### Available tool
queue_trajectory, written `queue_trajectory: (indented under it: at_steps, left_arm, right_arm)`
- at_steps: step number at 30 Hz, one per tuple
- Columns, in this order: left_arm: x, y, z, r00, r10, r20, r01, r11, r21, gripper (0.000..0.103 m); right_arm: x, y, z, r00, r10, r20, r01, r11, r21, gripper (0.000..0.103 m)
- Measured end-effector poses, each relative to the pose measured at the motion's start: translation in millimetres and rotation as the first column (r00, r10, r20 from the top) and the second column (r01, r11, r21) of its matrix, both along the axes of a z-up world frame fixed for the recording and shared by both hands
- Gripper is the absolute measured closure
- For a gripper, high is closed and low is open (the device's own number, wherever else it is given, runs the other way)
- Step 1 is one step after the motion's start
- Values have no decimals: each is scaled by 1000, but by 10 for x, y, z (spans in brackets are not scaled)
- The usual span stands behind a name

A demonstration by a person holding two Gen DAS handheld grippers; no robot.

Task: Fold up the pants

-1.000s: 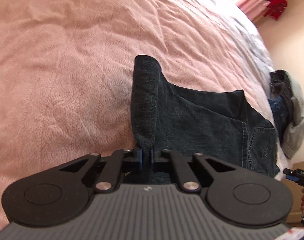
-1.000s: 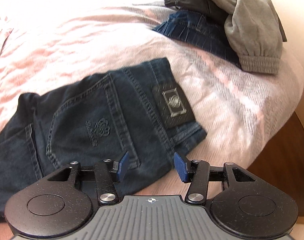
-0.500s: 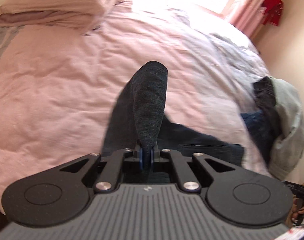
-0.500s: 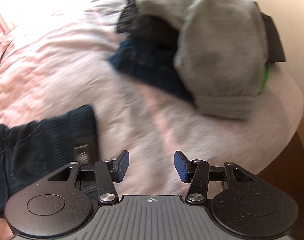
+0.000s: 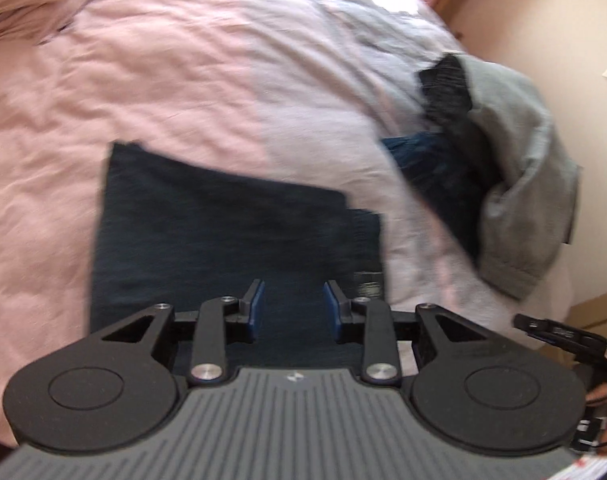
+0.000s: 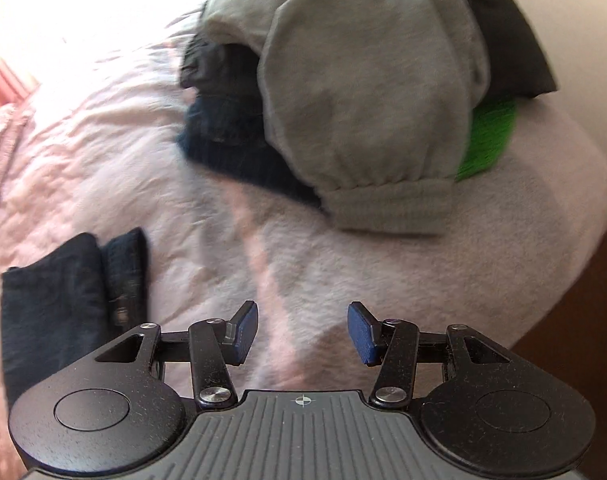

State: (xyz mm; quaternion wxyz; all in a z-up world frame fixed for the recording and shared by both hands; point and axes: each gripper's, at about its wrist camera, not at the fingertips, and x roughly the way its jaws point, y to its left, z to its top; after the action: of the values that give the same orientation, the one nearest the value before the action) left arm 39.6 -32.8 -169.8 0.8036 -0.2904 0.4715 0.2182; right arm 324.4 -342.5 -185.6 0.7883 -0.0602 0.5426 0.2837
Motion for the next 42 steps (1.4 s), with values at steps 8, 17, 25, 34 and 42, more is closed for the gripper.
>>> queue_trajectory:
  at_steps: [8, 17, 25, 34, 42]
  left_arm:
    - [-805, 621, -402, 976, 192, -105, -187, 980, 63, 76]
    - [-959, 783, -802, 978, 203, -42, -202, 979, 35, 76]
    - [-885, 850, -1062, 985, 173, -7, -173, 985, 3, 76]
    - [-693, 694, -1103, 998, 29, 49, -29, 1000, -1, 76]
    - [-712, 732, -1152, 999, 20, 30, -21, 999, 36, 75]
  right_arm:
    - [-319, 649, -498, 954, 218, -208, -139, 930, 339, 56]
    - [-497, 1275, -1008, 925, 308, -222, -184, 875, 447, 66]
    - [-529, 1380, -1147, 921, 332, -205, -200, 853, 481, 100]
    - [-206, 928, -1117, 952, 206, -228, -58, 849, 525, 101]
    - [-272, 1143, -1047, 967, 189, -169, -119, 927, 355, 87]
